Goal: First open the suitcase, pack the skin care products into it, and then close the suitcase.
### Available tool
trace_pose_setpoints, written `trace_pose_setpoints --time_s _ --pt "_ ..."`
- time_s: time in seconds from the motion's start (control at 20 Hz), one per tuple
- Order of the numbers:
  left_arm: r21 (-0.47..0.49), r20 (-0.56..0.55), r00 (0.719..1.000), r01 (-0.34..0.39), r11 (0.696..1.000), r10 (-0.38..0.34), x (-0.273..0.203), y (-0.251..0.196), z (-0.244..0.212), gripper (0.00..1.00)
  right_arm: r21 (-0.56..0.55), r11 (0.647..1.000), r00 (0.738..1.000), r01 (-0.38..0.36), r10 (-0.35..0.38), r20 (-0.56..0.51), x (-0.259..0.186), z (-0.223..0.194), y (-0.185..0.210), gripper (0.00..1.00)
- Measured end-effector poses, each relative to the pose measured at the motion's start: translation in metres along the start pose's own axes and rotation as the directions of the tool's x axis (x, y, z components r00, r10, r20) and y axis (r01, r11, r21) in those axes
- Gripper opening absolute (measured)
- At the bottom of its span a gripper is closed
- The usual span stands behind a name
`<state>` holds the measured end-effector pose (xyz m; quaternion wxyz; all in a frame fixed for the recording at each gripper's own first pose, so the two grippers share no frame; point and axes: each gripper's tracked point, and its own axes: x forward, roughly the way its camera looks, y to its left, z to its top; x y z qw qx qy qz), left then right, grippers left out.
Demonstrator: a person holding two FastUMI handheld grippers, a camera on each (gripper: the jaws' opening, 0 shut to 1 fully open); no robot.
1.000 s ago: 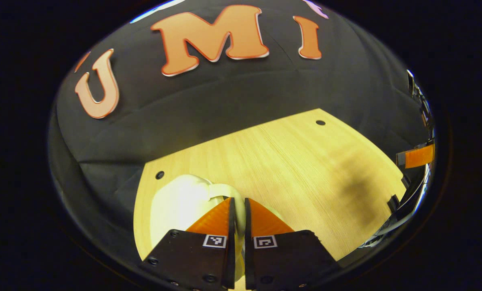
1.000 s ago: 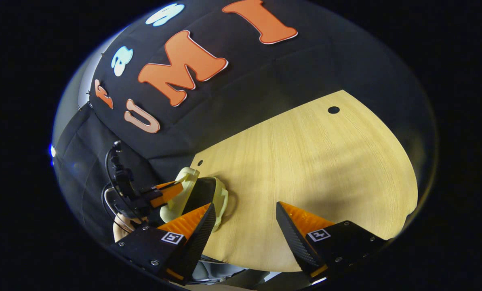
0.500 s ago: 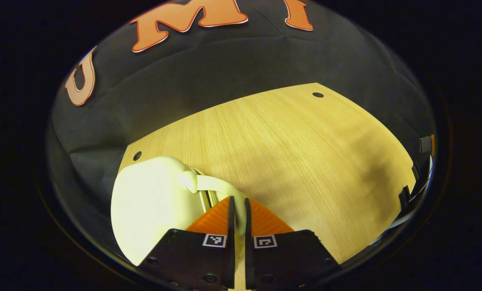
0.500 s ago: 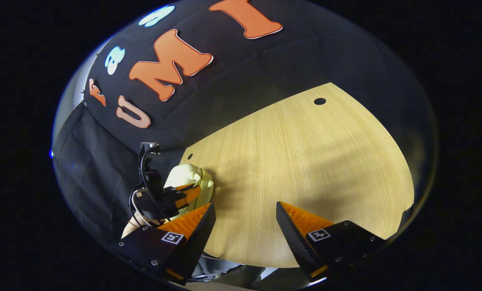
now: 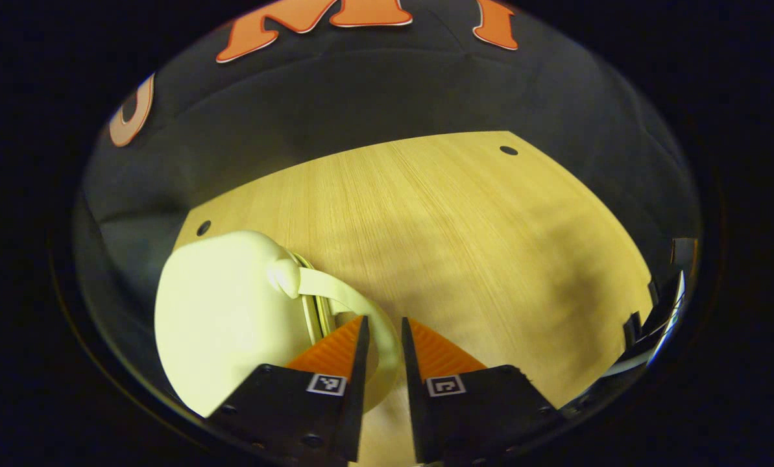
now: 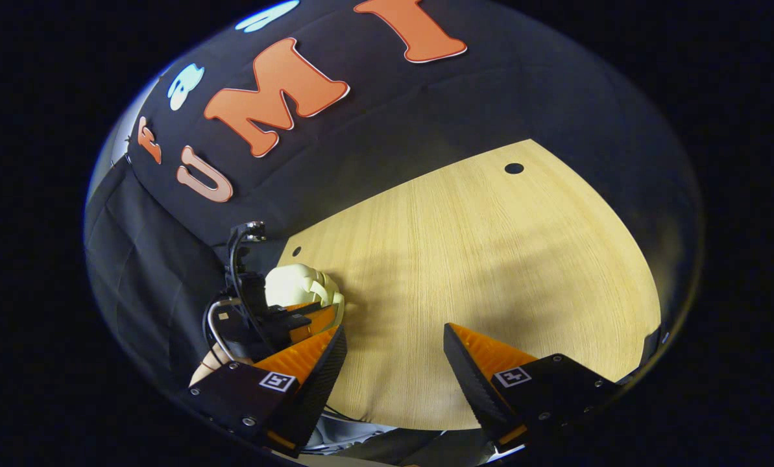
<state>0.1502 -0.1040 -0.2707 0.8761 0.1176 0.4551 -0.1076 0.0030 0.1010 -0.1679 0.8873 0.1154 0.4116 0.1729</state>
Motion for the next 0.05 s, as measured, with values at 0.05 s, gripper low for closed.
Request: trace_pose_setpoints --time_s 0.05 --pt "-0.012 0.02 1.0 0.024 1.0 -0.024 -0.0083 -0.0025 0.0054 0.3 -0.012 1.0 1.0 0.02 -0.02 0.011 0.0003 0.0006 0.0056 0.95"
